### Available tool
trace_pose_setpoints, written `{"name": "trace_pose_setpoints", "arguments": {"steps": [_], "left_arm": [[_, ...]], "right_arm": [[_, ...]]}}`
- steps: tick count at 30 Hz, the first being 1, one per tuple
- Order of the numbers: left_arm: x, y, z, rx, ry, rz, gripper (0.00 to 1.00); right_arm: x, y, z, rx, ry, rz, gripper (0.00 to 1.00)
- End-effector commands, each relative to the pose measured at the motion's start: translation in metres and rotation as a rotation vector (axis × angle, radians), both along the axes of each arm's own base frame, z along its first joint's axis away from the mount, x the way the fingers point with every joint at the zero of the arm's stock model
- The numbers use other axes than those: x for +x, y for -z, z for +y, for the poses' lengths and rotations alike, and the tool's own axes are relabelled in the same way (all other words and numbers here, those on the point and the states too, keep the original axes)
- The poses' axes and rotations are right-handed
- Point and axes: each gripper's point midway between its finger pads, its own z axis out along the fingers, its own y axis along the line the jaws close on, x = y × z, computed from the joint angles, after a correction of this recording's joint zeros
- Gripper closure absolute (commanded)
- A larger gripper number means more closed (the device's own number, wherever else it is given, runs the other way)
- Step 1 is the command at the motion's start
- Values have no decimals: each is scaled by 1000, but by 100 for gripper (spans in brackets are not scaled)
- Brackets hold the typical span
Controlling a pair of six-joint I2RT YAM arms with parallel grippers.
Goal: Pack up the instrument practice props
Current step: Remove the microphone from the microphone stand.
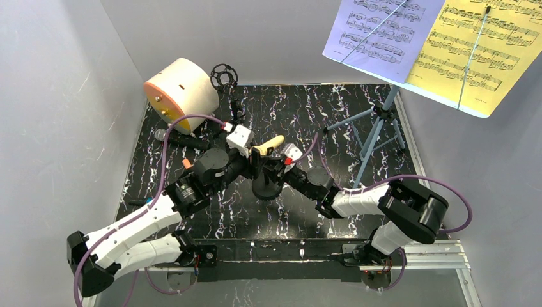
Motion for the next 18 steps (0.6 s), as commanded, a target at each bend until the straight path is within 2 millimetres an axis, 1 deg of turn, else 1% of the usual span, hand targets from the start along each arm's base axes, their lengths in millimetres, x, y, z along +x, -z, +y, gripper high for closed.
{"name": "trace_pose_setpoints", "arguments": {"steps": [1,5,10,14,16,18], "left_arm": [[-6,7,9,-75,-25,-5,97],[-14,19,5,-120,9,13,97],[-17,26,8,-128,8,27,97],[-18,30,21,-121,-41,24,97],[-18,28,25,-122,-49,19,96],[-20,26,23,-105,-33,20,90]], "right_arm": [[23,65,-41,-108,169,188,99],[26,73,-48,-72,185,266,99],[29,77,-54,-31,200,332,99],[25,70,-51,-34,150,291,99],[24,69,-51,-56,129,254,99],[22,69,-48,-92,96,208,99]]}}
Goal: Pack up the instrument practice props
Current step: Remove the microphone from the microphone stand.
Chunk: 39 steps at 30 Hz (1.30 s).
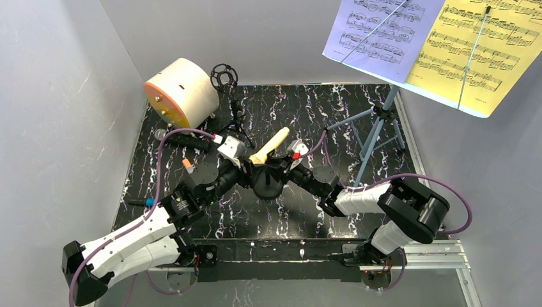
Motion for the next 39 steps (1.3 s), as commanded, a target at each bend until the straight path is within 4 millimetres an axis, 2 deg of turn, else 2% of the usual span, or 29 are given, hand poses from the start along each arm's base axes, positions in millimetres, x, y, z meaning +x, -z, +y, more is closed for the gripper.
{"name": "trace_pose_setpoints", "arguments": {"steps": [1,6,11,15,20,27,34,39], "left_arm": [[0,10,19,62,-65,47,84],[2,-5,12,116,-38,61,41],[6,-15,11,183,-42,84,24],[12,-25,18,229,-92,101,16],[12,-38,19,274,-100,152,15],[9,-26,7,361,-47,246,17],[21,-14,21,504,-120,249,19],[31,-12,11,554,-95,235,20]], "right_arm": [[18,66,-37,-200,115,90,99],[13,65,-30,-265,46,4,99],[10,68,-25,-319,13,-30,99],[9,71,-23,-326,4,-27,99],[13,74,-23,-364,34,-37,99],[18,80,-22,-407,86,-36,99],[18,79,-22,-399,91,-30,99],[16,80,-18,-398,70,-27,99]]}}
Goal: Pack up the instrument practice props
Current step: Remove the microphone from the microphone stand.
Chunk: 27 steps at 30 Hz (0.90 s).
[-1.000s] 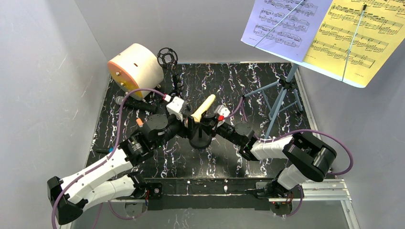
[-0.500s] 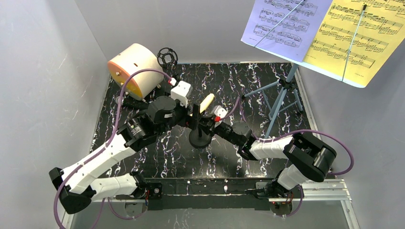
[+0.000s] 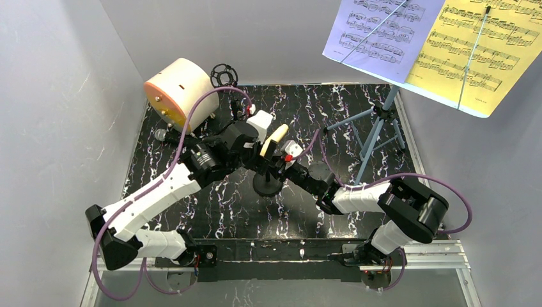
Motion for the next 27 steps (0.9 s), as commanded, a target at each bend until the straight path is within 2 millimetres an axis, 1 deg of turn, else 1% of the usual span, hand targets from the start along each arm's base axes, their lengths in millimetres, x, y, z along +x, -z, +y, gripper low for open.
{"name": "trace_pose_setpoints", "arguments": {"steps": [1,3,4,7,8,10,11,12,13,15,19,22,27], "left_arm": [[10,-11,-1,49,15,-31,20],[12,-9,-5,64,30,-28,22],[14,-7,-6,73,35,-28,24],[16,-3,-6,94,47,-41,38],[16,-2,-6,98,56,-45,46],[15,-2,-6,95,66,-52,64],[14,-3,-6,89,76,-56,68],[12,-4,-7,80,87,-58,69],[10,-4,-7,75,96,-59,65],[9,-7,-6,71,102,-68,48],[6,-14,-3,68,118,-80,32],[9,-13,0,106,121,-86,28],[8,-4,-2,131,134,-62,26]], "right_arm": [[5,80,-22,-277,56,96,99],[5,78,-22,-270,56,100,99],[5,77,-22,-263,58,102,99],[4,72,-21,-225,60,121,99],[3,71,-20,-213,59,126,99],[3,68,-19,-187,61,135,97],[4,66,-19,-176,65,140,96],[4,65,-19,-167,69,143,96],[4,64,-19,-162,71,143,96],[5,64,-18,-159,73,140,96],[4,64,-16,-167,57,133,96],[1,66,-13,-171,32,131,96],[-1,67,-12,-163,19,136,95]]}}
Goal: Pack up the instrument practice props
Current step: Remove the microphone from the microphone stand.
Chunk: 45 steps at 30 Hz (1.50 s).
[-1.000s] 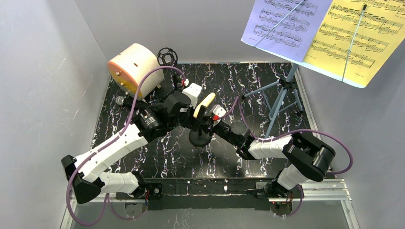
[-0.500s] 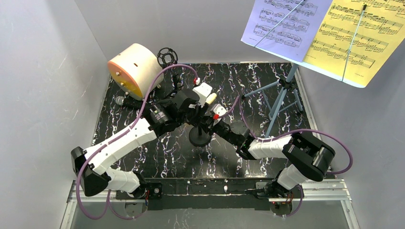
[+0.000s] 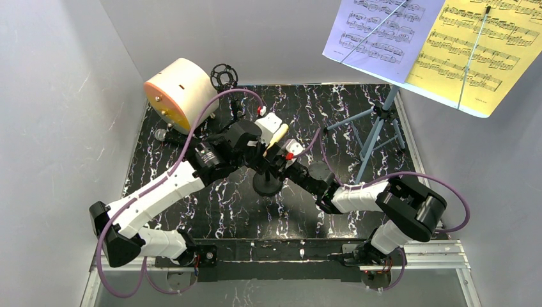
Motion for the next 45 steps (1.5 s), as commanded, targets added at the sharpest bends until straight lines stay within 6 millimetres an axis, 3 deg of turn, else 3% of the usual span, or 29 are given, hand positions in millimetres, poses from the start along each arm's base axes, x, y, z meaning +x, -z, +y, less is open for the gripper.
{"name": "trace_pose_setpoints", "arguments": {"steps": [1,7,11,14,17,21,29,35,40,45], "left_arm": [[-1,-1,7,36,10,0,26],[-1,2,8,30,7,-5,30],[-5,8,5,32,36,10,54],[-8,12,1,20,61,21,73],[-10,14,-3,4,81,31,80],[-13,18,-8,-12,105,46,83],[-15,19,-10,-21,108,52,84],[-14,20,-8,-18,99,52,85],[-15,23,-8,-15,98,57,88],[-16,14,-1,-8,83,43,91]], "right_arm": [[-3,67,-13,-190,11,113,95],[-3,66,-14,-169,20,121,91],[0,64,-15,-152,38,128,85],[4,60,-15,-134,58,124,74],[6,54,-13,-117,62,112,62],[10,45,-5,-83,56,117,53],[12,31,4,-35,35,86,51],[11,8,8,31,18,34,46],[15,-7,5,68,35,-5,53],[21,2,-2,53,66,4,82]]}}
